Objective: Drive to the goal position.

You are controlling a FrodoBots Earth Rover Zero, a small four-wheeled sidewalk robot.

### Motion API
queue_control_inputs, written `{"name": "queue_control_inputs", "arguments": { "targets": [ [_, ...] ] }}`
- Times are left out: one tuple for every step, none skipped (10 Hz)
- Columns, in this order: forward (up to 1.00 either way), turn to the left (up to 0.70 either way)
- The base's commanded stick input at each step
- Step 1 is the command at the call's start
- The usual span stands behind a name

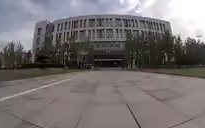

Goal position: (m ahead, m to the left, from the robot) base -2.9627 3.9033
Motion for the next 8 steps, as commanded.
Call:
{"name": "queue_control_inputs", "arguments": {
  "targets": [
    [0.70, 0.00],
    [0.70, 0.00],
    [0.70, 0.00],
    [0.70, 0.00],
    [0.70, 0.00],
    [0.70, 0.00],
    [0.70, 0.00],
    [0.70, 0.00]
  ]
}}
